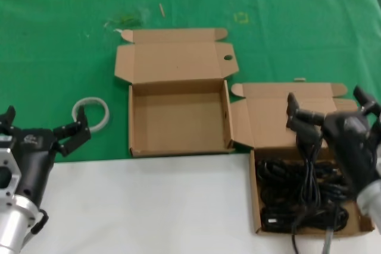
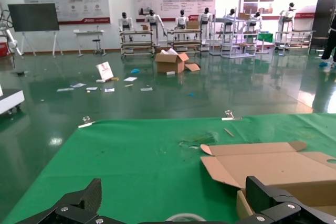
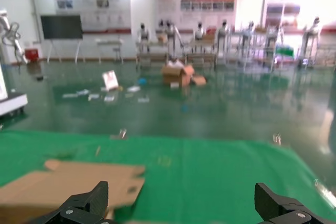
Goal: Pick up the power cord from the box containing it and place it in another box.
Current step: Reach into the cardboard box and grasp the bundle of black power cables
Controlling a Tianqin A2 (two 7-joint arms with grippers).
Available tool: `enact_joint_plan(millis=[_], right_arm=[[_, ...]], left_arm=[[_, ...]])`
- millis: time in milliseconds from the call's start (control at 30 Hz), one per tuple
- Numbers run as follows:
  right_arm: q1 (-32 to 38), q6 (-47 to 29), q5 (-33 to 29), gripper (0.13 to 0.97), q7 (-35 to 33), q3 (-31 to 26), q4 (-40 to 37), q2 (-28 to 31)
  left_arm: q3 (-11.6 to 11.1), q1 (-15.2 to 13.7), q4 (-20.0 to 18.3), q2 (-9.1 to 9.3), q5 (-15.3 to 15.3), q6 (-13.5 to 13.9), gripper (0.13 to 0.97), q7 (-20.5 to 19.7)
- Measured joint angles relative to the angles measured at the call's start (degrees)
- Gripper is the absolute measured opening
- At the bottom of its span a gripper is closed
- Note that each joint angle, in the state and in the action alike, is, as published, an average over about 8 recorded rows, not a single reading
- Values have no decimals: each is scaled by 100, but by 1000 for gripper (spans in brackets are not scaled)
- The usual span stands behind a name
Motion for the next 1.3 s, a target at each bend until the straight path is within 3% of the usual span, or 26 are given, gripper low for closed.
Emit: enact_joint_plan(millis=[167,367,700,900,1300], right_arm=[[-462,793,1031,966,-221,-651,298,690],[-946,1071,1609,964,-184,-773,2,860],[-892,864,1745,939,62,-617,-421,596],[-654,721,1739,903,117,-625,-698,467],[-268,662,1851,708,96,-819,-1088,411]], left_arm=[[0,0,0,0,1,0,966,0],[0,0,0,0,1,0,966,0],[0,0,0,0,0,0,931,0],[0,0,0,0,0,0,855,-1],[0,0,0,0,1,0,663,-1]])
